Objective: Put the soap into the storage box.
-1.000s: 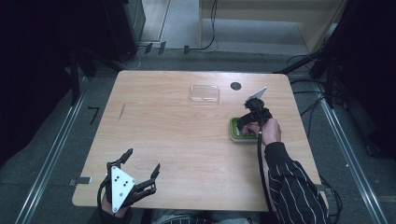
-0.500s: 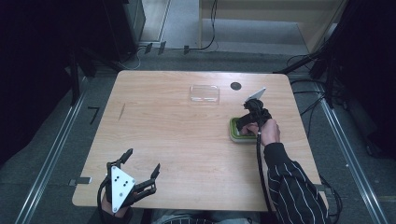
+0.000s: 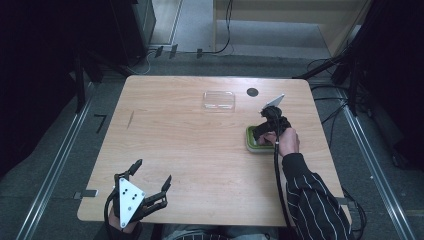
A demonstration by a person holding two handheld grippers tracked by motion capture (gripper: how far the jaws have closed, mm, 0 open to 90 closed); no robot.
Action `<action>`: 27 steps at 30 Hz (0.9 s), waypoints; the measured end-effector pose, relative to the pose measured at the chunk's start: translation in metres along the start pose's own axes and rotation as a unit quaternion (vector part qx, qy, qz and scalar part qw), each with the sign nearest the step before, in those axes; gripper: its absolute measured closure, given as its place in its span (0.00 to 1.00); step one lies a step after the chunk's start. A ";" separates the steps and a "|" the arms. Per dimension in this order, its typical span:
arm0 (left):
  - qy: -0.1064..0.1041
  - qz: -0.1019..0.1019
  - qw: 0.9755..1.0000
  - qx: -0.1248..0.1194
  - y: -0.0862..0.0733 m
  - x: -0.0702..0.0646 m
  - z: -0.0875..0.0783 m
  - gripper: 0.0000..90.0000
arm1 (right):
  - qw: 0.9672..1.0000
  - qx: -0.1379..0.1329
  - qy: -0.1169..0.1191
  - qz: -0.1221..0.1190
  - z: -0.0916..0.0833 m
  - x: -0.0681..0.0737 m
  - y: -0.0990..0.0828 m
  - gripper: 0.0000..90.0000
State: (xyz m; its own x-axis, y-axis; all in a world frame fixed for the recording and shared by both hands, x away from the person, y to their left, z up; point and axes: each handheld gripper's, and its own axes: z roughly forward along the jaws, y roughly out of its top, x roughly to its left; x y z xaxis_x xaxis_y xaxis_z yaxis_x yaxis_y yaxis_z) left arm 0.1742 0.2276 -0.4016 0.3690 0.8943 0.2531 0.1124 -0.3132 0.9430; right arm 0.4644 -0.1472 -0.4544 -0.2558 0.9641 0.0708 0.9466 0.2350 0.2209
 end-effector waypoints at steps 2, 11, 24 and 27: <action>0.000 0.001 1.000 0.000 0.000 0.000 0.000 0.15 | 1.000 0.001 0.000 0.000 0.000 0.000 0.000 0.15; 0.000 0.001 1.000 0.000 0.000 -0.001 -0.001 0.15 | 1.000 0.003 0.001 -0.001 0.000 0.001 0.000 0.14; -0.005 0.003 1.000 0.000 0.001 0.000 0.003 0.15 | 1.000 -0.005 -0.010 -0.020 -0.011 0.003 -0.003 0.14; -0.005 0.000 1.000 -0.001 0.001 -0.001 0.003 0.15 | 0.999 -0.005 -0.016 -0.027 -0.013 0.004 -0.005 0.14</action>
State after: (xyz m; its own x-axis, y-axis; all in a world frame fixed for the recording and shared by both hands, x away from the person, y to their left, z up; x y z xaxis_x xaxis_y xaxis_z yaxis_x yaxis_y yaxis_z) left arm 0.1769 0.2256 -0.4015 0.3790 0.8905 0.2517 0.1110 -0.3137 0.9430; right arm 0.4563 -0.1460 -0.4421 -0.3009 0.9533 0.0274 0.9293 0.2866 0.2330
